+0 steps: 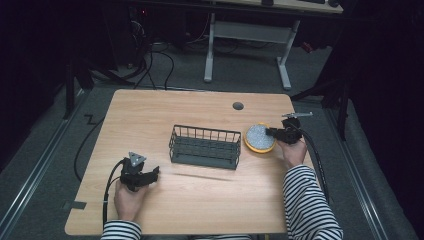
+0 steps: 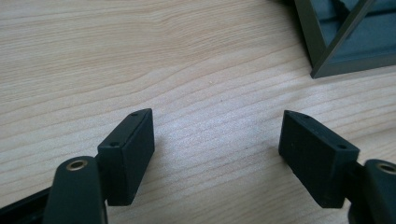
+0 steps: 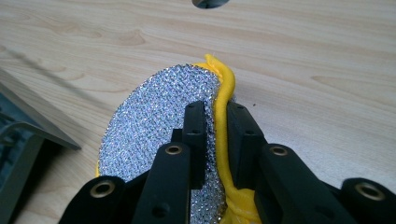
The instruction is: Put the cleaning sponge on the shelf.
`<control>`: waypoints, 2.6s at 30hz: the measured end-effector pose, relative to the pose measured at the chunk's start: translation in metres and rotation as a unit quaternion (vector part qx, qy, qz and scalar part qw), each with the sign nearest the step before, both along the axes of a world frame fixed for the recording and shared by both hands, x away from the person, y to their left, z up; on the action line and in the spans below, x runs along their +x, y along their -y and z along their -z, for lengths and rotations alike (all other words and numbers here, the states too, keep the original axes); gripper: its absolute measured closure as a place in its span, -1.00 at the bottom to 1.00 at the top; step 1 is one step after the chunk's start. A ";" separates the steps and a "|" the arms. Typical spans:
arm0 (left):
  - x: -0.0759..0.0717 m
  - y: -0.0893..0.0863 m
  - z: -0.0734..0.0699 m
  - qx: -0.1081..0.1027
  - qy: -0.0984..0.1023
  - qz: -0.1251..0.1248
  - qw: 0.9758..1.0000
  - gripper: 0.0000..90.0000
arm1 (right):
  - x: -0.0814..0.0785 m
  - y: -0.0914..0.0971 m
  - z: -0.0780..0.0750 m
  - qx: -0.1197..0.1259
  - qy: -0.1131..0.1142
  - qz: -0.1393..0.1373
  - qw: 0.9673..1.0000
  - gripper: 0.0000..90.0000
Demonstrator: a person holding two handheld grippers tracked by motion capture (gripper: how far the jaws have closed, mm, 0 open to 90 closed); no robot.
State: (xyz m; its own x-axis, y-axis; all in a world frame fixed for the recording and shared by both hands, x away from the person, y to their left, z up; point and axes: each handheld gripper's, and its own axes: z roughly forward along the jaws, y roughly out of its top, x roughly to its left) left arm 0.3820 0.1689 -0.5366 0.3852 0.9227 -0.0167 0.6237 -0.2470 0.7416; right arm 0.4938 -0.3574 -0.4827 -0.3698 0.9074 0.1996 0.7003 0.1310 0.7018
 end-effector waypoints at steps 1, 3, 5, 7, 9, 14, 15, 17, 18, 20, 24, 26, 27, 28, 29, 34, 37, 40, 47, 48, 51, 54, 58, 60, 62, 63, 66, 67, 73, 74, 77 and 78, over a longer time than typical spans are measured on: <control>0.000 0.000 0.000 0.000 0.000 0.000 1.000 -0.39 | -0.001 0.000 -0.002 0.001 0.004 -0.002 1.000 0.77; 0.000 0.000 0.000 0.000 0.000 0.000 1.000 -0.40 | -0.004 0.000 -0.006 0.002 0.007 -0.004 1.000 0.77; 0.000 0.000 0.000 0.000 0.000 0.000 1.000 -0.40 | -0.006 0.000 -0.010 0.002 0.013 -0.006 1.000 0.77; 0.000 0.000 0.000 0.000 0.000 0.000 1.000 -0.40 | -0.009 -0.001 -0.014 -0.001 0.016 -0.009 1.000 0.77; 0.000 0.000 0.000 0.000 0.000 0.000 1.000 -0.40 | -0.011 -0.002 -0.017 0.000 0.023 -0.012 1.000 0.77; 0.000 0.000 0.000 0.001 0.000 0.000 1.000 -0.40 | -0.017 -0.002 -0.026 0.000 0.031 -0.015 0.999 0.77; 0.000 0.000 0.000 0.001 0.000 0.000 1.000 -0.40 | -0.018 -0.002 -0.028 0.001 0.035 -0.016 0.999 0.77; 0.000 0.000 0.000 0.001 0.000 0.000 1.000 -0.40 | -0.020 -0.002 -0.032 0.009 0.038 -0.015 0.999 0.77; 0.000 0.000 0.000 0.001 0.000 0.000 1.000 -0.40 | -0.022 -0.002 -0.034 0.013 0.041 -0.014 0.999 0.77; 0.000 0.000 0.000 0.001 0.000 0.000 1.000 -0.40 | -0.024 -0.002 -0.038 0.015 0.048 -0.015 0.999 0.76; 0.000 0.000 0.000 0.001 0.000 0.000 1.000 -0.40 | -0.029 -0.001 -0.045 0.019 0.057 -0.017 0.998 0.76; 0.000 0.000 0.000 0.001 0.000 0.000 1.000 -0.40 | -0.031 -0.001 -0.049 0.021 0.062 -0.017 0.998 0.76; 0.000 0.000 0.000 0.001 0.000 0.000 1.000 -0.40 | -0.032 -0.001 -0.050 0.022 0.065 -0.018 0.997 0.76; 0.000 0.000 0.000 0.001 0.000 0.000 1.000 -0.40 | -0.033 -0.001 -0.052 0.024 0.066 -0.018 0.997 0.76; 0.000 0.000 0.000 0.002 0.000 0.000 1.000 -0.40 | -0.034 0.000 -0.053 0.026 0.068 -0.019 0.997 0.76; 0.000 0.001 0.000 0.002 0.001 0.000 1.000 -0.39 | -0.038 -0.002 -0.059 0.035 0.076 -0.024 0.996 0.76; 0.000 0.001 0.000 0.002 0.001 -0.001 1.000 -0.40 | -0.040 -0.005 -0.063 0.041 0.086 -0.032 0.995 0.76; 0.000 0.001 0.000 0.002 0.001 -0.001 1.000 -0.40 | -0.042 -0.007 -0.067 0.048 0.090 -0.038 0.994 0.75; 0.000 0.001 0.000 0.002 0.001 -0.001 1.000 -0.40 | -0.045 -0.010 -0.075 0.053 0.100 -0.045 0.993 0.75; 0.000 0.001 0.000 0.002 0.001 -0.001 1.000 -0.40 | -0.045 -0.011 -0.076 0.052 0.103 -0.049 0.992 0.75; 0.000 0.001 0.000 0.002 0.001 -0.001 1.000 -0.40 | -0.045 -0.016 -0.080 0.051 0.104 -0.054 0.992 0.75; 0.000 0.001 0.000 0.002 0.001 -0.001 1.000 -0.39 | -0.045 -0.021 -0.083 0.047 0.106 -0.061 0.991 0.75; 0.000 0.001 0.000 0.002 0.001 -0.001 1.000 -0.39 | -0.046 -0.028 -0.086 0.046 0.111 -0.069 0.990 0.75; 0.000 0.001 0.000 0.002 0.001 -0.001 1.000 -0.39 | -0.045 -0.031 -0.088 0.043 0.113 -0.074 0.990 0.75; 0.000 0.001 0.000 0.002 0.001 -0.001 1.000 -0.39 | -0.045 -0.035 -0.089 0.044 0.113 -0.077 0.990 0.75; 0.000 0.001 0.000 0.002 0.001 -0.001 1.000 -0.39 | -0.044 -0.037 -0.090 0.043 0.115 -0.077 0.989 0.75; 0.000 0.001 0.000 0.002 0.001 -0.001 1.000 -0.39 | -0.042 -0.046 -0.093 0.044 0.118 -0.084 0.988 0.74; 0.000 0.001 0.000 0.002 0.001 -0.001 1.000 -0.39 | -0.041 -0.049 -0.094 0.045 0.119 -0.086 0.988 0.74; 0.000 0.001 0.000 0.002 0.001 -0.001 1.000 -0.39 | -0.038 -0.070 -0.095 0.041 0.120 -0.106 0.986 0.74; 0.000 0.001 0.000 0.002 0.001 -0.001 1.000 -0.39 | -0.037 -0.073 -0.095 0.040 0.120 -0.111 0.986 0.74; 0.000 0.001 0.000 0.002 0.001 -0.001 1.000 -0.39 | -0.035 -0.084 -0.096 0.032 0.124 -0.123 0.984 0.74; 0.000 0.001 0.000 0.002 0.001 -0.001 1.000 -0.39 | -0.035 -0.087 -0.096 0.032 0.124 -0.126 0.984 0.74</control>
State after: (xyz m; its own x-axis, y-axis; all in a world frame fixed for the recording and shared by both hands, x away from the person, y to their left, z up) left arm 0.3817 0.1681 -0.5366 0.3833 0.9236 -0.0132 0.6233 -0.2481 0.7416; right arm 0.4588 -0.2705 -0.3866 -0.6267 0.7688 0.1273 0.4564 0.2297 0.8596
